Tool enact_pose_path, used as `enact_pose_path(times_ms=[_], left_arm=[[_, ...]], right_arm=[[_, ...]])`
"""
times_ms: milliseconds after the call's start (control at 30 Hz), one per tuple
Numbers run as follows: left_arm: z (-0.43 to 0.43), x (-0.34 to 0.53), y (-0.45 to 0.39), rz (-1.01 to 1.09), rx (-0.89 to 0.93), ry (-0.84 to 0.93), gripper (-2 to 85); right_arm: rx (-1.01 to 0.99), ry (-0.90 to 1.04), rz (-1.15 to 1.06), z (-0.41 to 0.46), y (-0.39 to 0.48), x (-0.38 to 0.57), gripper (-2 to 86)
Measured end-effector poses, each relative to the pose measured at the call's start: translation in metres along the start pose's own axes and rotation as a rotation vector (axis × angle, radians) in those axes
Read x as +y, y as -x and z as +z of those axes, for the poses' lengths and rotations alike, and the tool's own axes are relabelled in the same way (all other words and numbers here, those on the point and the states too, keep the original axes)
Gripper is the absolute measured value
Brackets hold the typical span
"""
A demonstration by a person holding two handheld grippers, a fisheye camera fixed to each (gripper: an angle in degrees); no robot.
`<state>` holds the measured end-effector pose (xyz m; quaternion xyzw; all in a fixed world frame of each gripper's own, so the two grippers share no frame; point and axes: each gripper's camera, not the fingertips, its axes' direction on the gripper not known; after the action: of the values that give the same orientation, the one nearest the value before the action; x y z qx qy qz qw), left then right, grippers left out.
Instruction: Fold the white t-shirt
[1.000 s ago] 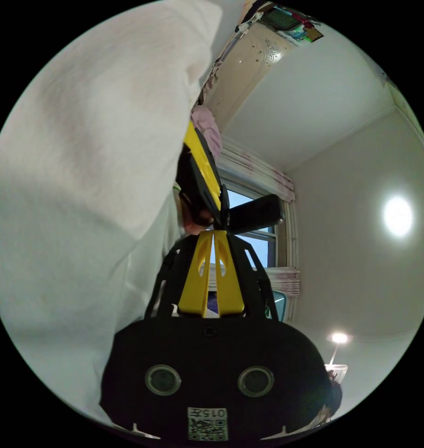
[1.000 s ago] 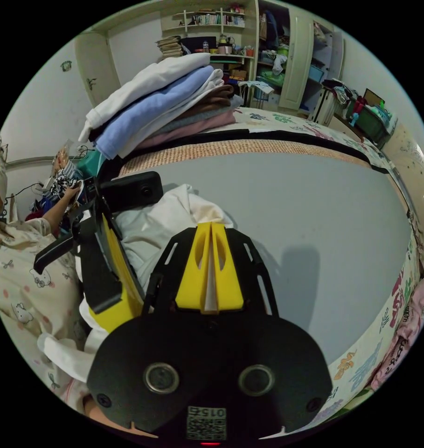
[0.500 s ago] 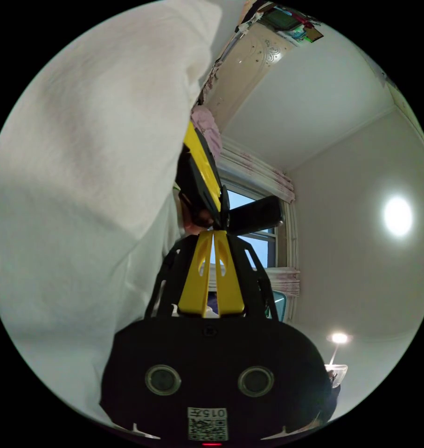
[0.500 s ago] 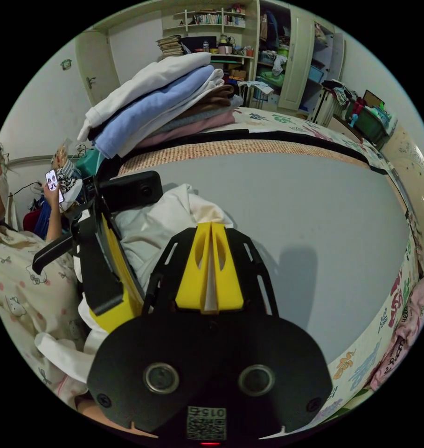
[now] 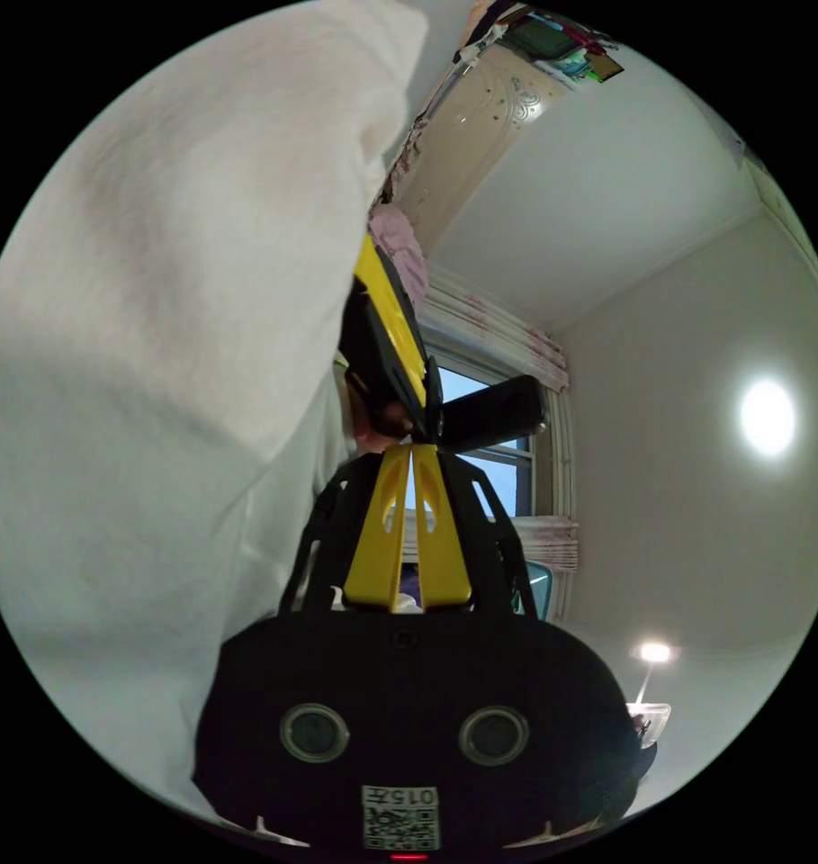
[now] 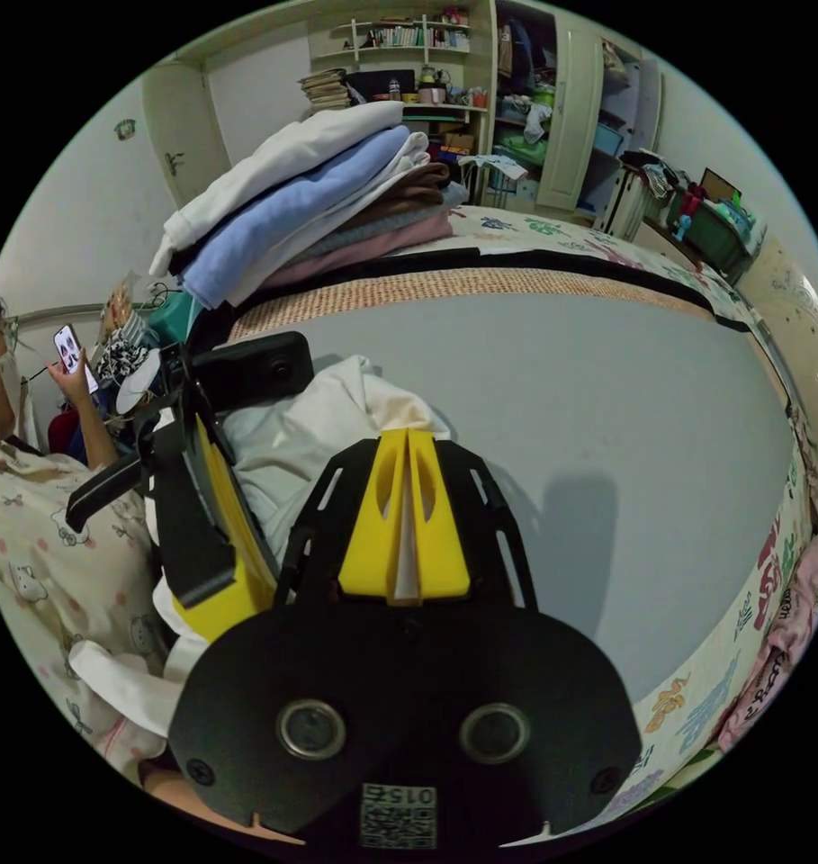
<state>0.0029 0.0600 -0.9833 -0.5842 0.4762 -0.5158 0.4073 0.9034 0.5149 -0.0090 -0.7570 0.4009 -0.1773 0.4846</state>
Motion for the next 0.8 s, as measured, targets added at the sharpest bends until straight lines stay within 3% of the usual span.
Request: enact_pose_path(times_ms=[800], left_arm=[[0.005,0.005,-0.014,0.002,0.006,-0.005,-0.9]], right_arm=[[-0.027,0.002,0.009,0.010,-0.032,0.015,-1.0]])
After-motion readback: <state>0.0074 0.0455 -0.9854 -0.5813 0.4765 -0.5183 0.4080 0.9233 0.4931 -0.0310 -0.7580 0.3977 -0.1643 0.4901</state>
